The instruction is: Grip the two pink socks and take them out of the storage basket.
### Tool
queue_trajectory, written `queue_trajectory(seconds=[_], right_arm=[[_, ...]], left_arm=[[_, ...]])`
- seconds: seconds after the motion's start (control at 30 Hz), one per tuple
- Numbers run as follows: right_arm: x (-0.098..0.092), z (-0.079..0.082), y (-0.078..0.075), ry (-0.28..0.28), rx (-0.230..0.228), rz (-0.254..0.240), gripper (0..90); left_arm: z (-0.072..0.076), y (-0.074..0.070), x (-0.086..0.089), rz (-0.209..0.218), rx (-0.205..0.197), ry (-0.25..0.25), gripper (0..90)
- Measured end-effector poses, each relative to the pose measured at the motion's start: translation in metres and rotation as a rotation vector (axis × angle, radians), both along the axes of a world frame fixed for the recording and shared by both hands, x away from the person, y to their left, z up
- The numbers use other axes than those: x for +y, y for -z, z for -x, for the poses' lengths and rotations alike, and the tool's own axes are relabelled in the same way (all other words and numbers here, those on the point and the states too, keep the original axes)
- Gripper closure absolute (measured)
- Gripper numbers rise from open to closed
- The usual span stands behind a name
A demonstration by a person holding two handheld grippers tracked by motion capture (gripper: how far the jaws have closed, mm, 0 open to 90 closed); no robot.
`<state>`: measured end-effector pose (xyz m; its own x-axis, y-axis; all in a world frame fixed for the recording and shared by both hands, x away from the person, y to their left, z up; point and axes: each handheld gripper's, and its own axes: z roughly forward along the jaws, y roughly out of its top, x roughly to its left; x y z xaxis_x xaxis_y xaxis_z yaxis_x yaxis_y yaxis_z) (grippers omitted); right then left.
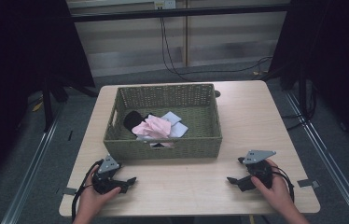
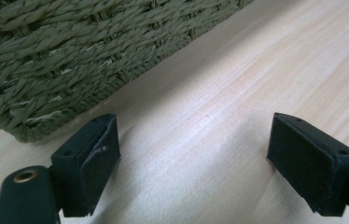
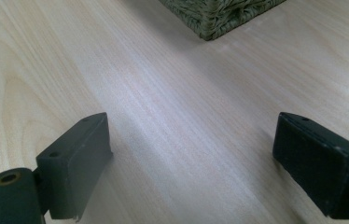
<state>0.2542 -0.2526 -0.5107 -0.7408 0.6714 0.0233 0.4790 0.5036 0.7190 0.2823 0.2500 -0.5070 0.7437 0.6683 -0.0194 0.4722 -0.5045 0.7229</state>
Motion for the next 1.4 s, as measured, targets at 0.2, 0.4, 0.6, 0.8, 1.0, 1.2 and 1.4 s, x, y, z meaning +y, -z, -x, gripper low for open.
queue_trajectory(seconds=[0.2,0.4,0.6,0.8,1.0,1.2,1.4], right_arm=[[0.0,0.0,0.0,0.0,0.0,0.0,10.6],[0.0,0.0,0.0,-0.001,0.0,-0.001,10.6],[0.0,0.0,0.0,-0.001,0.0,-0.001,10.6],[0.0,0.0,0.0,-0.001,0.0,-0.001,10.6],[0.0,0.0,0.0,-0.001,0.0,0.0,10.6],[0.0,0.0,0.0,-0.001,0.0,0.0,10.6],[0.0,0.0,0.0,-0.001,0.0,0.0,10.6]], left_arm=[[0.001,-0.011,0.004,-0.029,0.032,0.005,21.3],[0.001,-0.037,0.002,-0.022,0.044,0.025,21.3],[-0.008,-0.09,-0.002,-0.014,0.07,0.056,21.4],[-0.022,-0.125,-0.011,-0.033,0.115,0.063,21.8],[-0.038,-0.141,-0.019,-0.036,0.132,0.06,22.1],[-0.058,-0.155,-0.03,-0.058,0.151,0.057,22.1],[-0.075,-0.161,-0.038,-0.077,0.179,0.047,22.2]])
